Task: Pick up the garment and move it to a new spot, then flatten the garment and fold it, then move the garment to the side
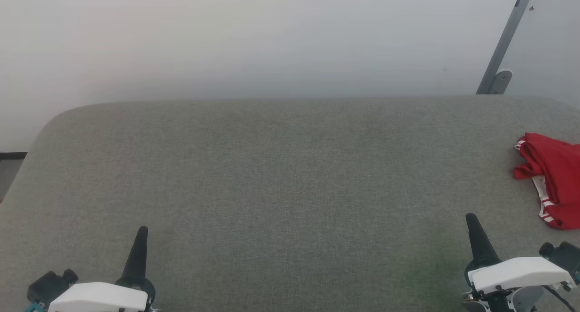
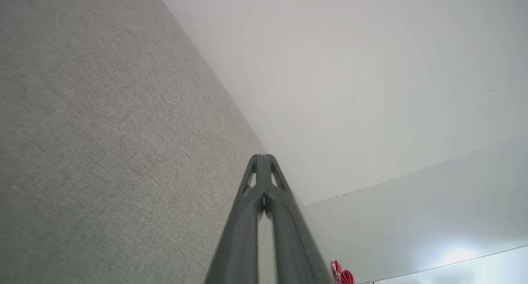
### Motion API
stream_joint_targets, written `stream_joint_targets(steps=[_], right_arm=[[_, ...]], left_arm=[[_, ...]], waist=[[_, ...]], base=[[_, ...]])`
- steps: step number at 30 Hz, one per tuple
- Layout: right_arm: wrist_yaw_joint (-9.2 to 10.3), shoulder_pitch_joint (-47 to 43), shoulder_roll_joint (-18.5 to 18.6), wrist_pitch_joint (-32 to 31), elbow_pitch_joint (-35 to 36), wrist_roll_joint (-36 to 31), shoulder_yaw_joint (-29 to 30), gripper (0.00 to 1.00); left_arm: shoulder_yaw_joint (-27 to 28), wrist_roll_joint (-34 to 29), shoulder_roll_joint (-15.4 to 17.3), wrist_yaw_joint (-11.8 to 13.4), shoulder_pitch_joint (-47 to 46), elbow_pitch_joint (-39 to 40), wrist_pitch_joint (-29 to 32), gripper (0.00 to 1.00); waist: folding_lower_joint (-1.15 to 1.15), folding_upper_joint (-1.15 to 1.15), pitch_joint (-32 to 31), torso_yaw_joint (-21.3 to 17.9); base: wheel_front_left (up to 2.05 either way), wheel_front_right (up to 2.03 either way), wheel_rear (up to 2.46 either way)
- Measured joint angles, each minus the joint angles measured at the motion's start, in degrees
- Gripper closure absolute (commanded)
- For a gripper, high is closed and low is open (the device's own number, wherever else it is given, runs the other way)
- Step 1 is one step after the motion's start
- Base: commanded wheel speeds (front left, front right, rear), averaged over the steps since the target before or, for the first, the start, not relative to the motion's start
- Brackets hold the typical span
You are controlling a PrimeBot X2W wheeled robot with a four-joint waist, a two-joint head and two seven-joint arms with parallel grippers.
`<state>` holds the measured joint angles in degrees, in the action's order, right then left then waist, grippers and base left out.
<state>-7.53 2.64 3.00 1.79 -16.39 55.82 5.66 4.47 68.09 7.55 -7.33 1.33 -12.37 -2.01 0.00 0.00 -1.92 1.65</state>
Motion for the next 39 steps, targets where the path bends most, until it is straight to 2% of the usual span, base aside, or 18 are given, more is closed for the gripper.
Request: stream_joint_targets(steps=[39], right_arm=[[0.04,2.3,0.0,-5.5,1.5,23.9,0.5,1.00]], left_arm=[[1.3,15.6,-3.0,0.0,-4.8,-1.1,5.5,1.00]], waist=[[0.00,0.00,1.2,-1.0]], base=[[0.00,0.00,0.00]])
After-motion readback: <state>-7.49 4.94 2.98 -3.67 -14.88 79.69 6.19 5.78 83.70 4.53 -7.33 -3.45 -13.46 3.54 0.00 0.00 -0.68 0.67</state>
